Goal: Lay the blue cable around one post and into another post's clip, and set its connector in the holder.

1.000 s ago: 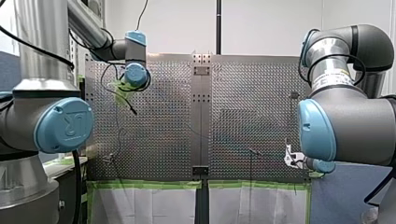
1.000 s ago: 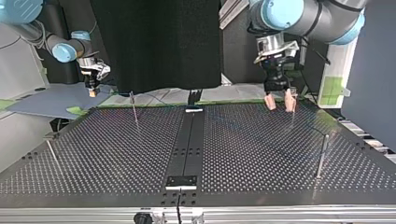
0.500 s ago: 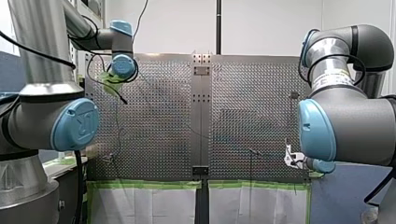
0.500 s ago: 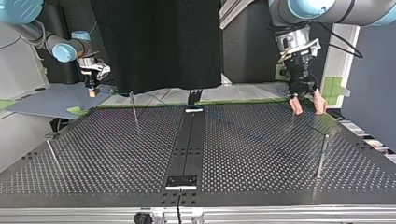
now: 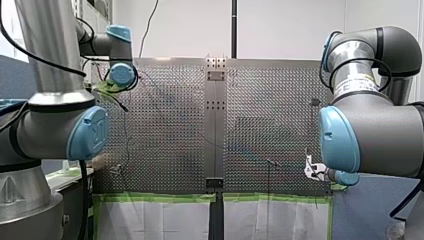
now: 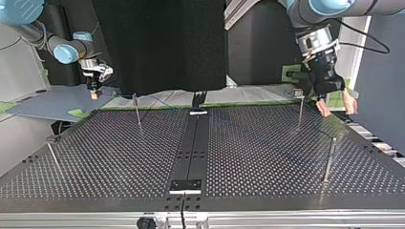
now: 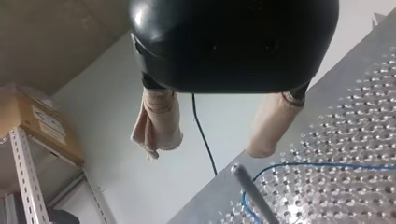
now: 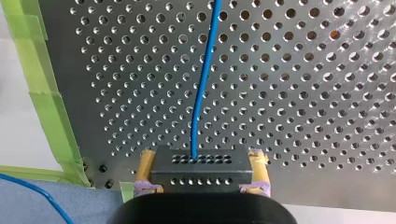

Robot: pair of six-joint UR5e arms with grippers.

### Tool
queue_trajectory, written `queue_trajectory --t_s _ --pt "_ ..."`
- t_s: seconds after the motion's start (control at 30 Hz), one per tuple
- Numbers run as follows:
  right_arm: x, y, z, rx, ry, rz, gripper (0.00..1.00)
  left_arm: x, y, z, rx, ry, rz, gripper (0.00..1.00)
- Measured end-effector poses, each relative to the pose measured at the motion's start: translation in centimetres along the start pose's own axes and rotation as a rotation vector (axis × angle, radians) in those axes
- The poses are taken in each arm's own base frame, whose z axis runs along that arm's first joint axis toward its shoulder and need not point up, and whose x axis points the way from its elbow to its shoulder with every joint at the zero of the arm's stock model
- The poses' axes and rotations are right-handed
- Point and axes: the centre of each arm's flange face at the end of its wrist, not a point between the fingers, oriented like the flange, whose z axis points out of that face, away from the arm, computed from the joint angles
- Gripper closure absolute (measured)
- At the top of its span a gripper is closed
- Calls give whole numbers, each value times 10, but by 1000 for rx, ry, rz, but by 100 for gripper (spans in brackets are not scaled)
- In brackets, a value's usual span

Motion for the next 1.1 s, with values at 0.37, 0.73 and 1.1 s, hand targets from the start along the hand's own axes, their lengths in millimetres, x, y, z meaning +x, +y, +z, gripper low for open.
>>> queue_trajectory --t_s 0.37,0.73,1.1 --pt "0 0 0 0 0 -1 100 15 54 20 -42 39 -59 0" --pt "0 0 0 0 1 -1 100 44 69 31 28 121 -177 0" --pt "-1 0 0 0 -1 -1 100 28 30 63 171 58 -318 0"
